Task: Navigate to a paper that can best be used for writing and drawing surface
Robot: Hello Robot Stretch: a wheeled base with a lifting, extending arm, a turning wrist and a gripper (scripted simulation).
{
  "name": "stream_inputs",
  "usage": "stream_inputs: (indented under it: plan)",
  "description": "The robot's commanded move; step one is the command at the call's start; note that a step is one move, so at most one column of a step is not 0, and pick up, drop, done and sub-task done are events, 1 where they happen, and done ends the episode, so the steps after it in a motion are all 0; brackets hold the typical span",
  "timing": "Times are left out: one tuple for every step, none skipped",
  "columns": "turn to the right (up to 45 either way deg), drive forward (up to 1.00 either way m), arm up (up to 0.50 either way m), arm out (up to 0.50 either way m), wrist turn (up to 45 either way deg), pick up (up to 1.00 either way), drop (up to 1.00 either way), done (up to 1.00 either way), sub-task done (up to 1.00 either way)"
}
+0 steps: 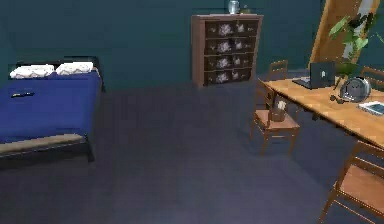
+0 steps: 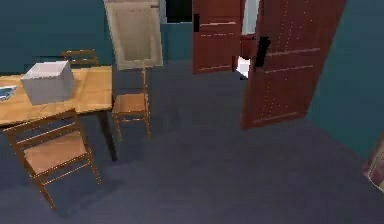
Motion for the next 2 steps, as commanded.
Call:
stream_inputs:
  plan:
    - [0.0,1.0,0.0,0.0,0.0,0.0,0.0,0.0,0.0]
    - [0.0,0.95,0.0,0.0,0.0,0.0,0.0,0.0,0.0]
